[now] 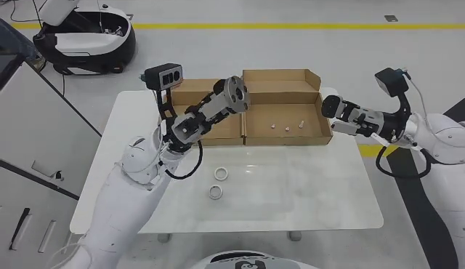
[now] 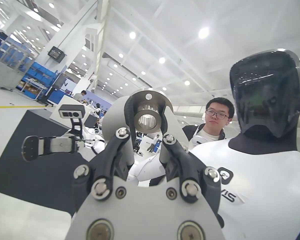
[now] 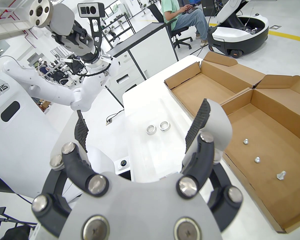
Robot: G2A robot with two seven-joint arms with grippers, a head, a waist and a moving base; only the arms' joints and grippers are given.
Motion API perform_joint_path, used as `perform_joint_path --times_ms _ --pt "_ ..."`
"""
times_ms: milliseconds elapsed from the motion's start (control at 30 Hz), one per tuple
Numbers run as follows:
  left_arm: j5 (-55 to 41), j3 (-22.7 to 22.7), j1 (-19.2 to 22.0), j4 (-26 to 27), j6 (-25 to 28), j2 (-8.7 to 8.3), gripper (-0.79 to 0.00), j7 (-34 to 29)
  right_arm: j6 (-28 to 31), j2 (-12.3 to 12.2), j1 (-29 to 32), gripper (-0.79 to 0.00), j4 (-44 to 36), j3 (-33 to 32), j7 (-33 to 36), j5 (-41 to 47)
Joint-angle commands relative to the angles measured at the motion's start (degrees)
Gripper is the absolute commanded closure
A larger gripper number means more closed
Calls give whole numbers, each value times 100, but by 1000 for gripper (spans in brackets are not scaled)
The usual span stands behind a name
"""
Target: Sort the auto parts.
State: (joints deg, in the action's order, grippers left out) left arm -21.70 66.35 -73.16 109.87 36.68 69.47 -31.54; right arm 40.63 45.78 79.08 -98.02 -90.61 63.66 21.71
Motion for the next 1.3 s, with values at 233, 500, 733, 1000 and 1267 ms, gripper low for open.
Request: perform_joint_path --times_ms 233,500,733,1000,1267 --pt "1338 -155 706 -764 -845 57 0 152 0 0 0 -785 0 0 0 0" --pt "2584 -370 928 -1110 -1957 73 0 202 0 0 0 -785 0 0 0 0" --pt "3454 -646 1183 -1357 -2927 116 0 211 0 0 0 -785 0 0 0 0" --pt "4130 -979 1544 -1689 -3938 189 0 22 0 0 0 -785 0 0 0 0" --pt "4716 -1316 1895 -2201 -4665 263 0 -391 0 0 0 -785 0 0 0 0"
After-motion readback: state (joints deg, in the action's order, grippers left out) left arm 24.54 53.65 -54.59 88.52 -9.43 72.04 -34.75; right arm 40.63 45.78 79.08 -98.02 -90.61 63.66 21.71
